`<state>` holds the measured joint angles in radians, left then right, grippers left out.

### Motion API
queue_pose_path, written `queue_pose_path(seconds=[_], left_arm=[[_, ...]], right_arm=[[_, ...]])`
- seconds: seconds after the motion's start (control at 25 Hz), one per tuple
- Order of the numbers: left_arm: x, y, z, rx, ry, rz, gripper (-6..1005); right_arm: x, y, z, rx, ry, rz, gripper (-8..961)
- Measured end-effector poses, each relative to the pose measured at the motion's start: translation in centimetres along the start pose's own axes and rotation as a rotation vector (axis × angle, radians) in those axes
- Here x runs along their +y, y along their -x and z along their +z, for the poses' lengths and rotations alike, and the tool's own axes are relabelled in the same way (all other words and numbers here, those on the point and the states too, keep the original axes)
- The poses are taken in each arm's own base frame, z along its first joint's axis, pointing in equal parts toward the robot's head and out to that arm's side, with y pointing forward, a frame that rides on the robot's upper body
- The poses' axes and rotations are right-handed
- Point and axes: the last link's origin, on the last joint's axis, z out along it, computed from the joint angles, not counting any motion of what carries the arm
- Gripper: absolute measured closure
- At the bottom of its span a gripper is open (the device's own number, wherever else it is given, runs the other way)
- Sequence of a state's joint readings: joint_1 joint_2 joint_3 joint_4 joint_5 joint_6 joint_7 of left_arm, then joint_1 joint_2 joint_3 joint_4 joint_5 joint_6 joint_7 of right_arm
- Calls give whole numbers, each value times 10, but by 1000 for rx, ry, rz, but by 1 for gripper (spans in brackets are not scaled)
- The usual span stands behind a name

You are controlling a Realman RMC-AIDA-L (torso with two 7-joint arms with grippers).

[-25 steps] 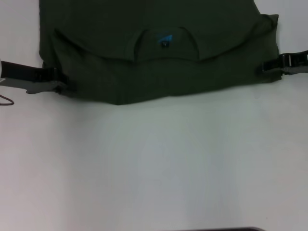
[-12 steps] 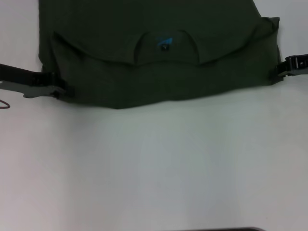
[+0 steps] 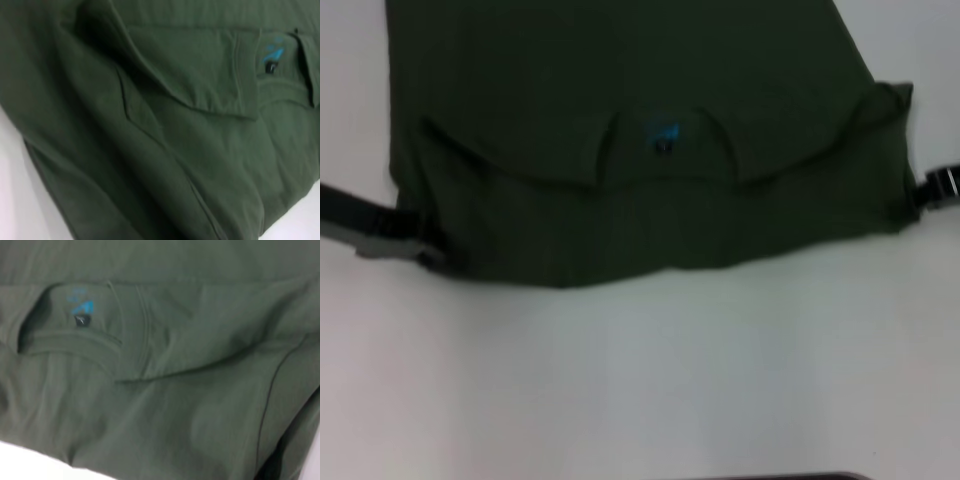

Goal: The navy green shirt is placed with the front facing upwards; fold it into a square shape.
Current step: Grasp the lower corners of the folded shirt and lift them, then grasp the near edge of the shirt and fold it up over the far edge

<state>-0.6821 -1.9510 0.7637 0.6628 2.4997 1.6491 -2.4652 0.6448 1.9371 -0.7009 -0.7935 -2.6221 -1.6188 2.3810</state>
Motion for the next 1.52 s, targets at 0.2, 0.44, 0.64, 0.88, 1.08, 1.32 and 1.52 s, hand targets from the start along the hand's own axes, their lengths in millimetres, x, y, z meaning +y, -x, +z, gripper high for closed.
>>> queue_pose_path(seconds=[0.2, 0.44, 0.64, 0.88, 1.08, 1.32, 1.52], left_arm=[[1, 16, -4, -97, 15, -6, 913], [-2, 40, -3, -199, 24, -36, 909], [1, 57, -9, -217, 75, -13, 906], [9, 57, -35, -179, 97, 29, 902], [8, 44, -59, -112, 68, 42, 898], [15, 24, -81, -29, 61, 82, 894], [22, 13, -101, 73, 122, 137, 891]], right_arm=[[10, -21, 1, 107, 50, -19, 896], [16, -48, 7, 229, 81, -17, 895], [21, -52, 7, 239, 123, -51, 899], [41, -33, -18, 132, 253, -151, 899], [44, -18, -47, -41, 347, -177, 896], [39, -10, -79, -178, 394, -182, 893], [34, -13, -79, -184, 390, -168, 890]])
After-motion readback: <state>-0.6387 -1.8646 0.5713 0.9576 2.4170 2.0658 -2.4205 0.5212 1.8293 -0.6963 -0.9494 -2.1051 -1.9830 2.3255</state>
